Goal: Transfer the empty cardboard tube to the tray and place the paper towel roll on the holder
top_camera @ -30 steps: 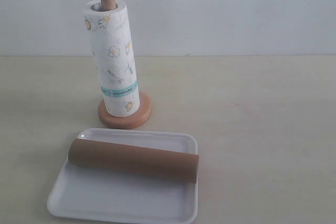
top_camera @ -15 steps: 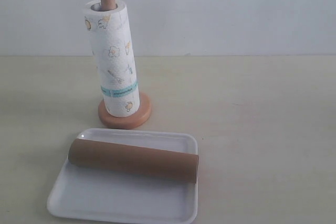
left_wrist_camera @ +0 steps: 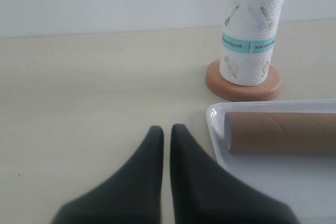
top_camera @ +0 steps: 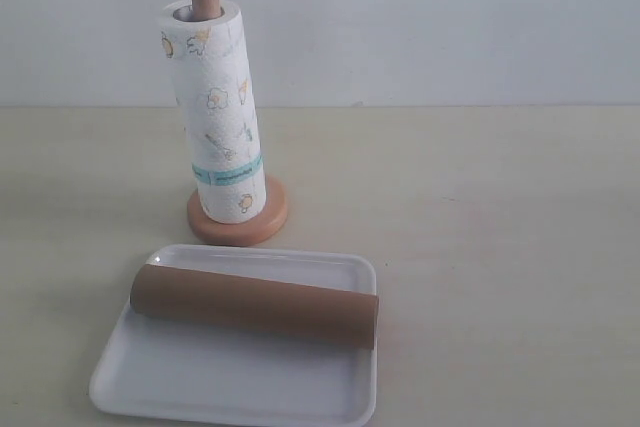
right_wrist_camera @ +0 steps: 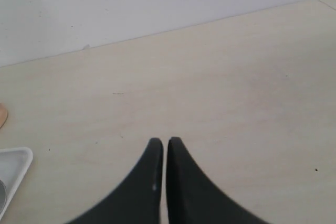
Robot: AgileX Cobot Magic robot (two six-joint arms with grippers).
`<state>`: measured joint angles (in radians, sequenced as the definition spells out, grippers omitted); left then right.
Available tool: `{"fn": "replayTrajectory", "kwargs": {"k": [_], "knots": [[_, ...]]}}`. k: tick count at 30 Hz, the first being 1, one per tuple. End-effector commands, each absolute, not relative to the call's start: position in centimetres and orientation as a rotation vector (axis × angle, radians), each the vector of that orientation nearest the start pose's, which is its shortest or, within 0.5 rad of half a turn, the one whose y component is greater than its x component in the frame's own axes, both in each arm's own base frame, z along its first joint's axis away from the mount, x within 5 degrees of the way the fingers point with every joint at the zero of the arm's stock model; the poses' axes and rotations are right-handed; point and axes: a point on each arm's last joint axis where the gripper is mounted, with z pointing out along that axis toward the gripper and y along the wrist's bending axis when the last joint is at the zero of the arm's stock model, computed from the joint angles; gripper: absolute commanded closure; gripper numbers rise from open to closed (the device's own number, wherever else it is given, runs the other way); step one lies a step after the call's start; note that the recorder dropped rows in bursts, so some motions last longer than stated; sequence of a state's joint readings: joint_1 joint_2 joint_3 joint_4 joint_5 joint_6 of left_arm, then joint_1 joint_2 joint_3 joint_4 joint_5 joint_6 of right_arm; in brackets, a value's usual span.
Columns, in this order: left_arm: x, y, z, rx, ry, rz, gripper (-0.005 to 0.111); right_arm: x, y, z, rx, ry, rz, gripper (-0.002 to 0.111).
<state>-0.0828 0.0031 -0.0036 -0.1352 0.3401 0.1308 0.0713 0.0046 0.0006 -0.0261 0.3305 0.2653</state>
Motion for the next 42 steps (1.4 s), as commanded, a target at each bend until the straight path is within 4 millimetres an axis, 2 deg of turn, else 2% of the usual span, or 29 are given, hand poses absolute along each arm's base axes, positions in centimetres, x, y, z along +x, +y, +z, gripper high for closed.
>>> {"fn": "replayTrajectory", "kwargs": {"k": [1,42], "knots": [[5.31,-0.84,18.30,0.107,1.815,-0.097,0.103,5.38,0.27,18.39,0.158,1.806,0.205,0.106],[5.31,-0.84,18.30,0.107,1.815,-0.097,0.103,5.37,0.30,18.34,0.164,1.811,0.213,0.106]]}}
